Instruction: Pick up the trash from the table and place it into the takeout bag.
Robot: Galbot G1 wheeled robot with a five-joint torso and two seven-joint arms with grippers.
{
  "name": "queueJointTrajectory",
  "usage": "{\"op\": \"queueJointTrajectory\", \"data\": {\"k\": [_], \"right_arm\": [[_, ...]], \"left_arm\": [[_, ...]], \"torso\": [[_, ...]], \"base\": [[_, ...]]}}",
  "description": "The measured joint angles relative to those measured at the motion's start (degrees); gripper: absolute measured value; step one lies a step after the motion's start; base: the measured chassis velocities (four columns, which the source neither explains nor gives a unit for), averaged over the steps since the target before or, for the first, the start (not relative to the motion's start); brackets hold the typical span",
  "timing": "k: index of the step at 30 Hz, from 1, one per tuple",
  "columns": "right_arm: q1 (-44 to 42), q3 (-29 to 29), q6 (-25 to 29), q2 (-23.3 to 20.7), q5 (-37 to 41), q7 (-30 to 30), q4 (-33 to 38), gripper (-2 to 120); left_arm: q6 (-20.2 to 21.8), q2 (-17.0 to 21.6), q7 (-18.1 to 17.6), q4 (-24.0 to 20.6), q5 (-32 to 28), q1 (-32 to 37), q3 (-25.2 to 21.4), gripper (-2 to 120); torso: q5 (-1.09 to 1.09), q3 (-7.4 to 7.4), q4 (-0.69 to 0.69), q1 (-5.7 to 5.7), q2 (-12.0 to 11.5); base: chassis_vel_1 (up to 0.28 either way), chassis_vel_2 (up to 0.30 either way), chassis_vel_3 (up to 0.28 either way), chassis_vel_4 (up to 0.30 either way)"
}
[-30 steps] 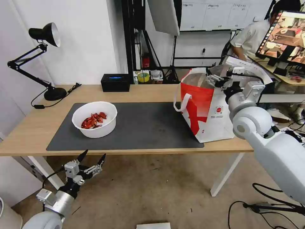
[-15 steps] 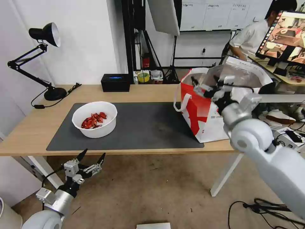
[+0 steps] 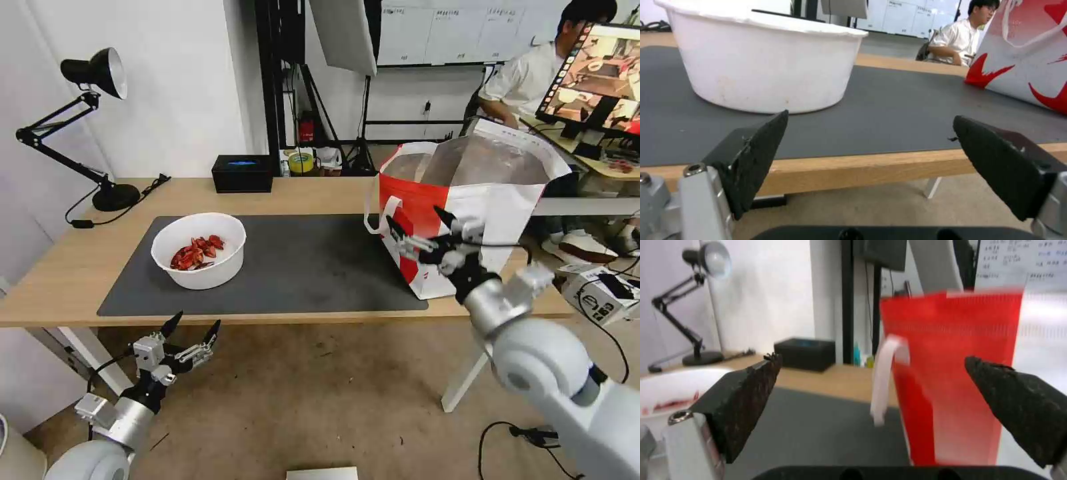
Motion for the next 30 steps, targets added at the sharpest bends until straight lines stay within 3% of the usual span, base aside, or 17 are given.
{"op": "queueJointTrajectory", "data": {"k": [6, 13, 30], "right_arm": [[-10.18, 1.21, 4.03, 5.43, -7.91, -1.90, -0.90, 100], [-16.33, 0.83, 9.31, 10.05, -14.91, -1.96, -3.64, 100], [-23.72, -0.39, 12.31, 15.45, -19.98, 2.20, -8.09, 100]], "left_arm": [[-0.10, -0.24, 0.03, -0.01, 0.13, 0.48, 0.05, 100], [-0.31, -0.26, 0.02, -0.34, 0.22, 0.61, 0.02, 100], [-0.63, 0.23, 0.17, -0.54, 0.09, 1.28, -0.27, 100]], "torso": [[0.00, 0.00, 0.00, 0.00, 0.00], [0.00, 0.00, 0.00, 0.00, 0.00], [0.00, 0.00, 0.00, 0.00, 0.00]], "base": [[0.000, 0.000, 0.000, 0.000], [0.000, 0.000, 0.000, 0.000], [0.000, 0.000, 0.000, 0.000]]}}
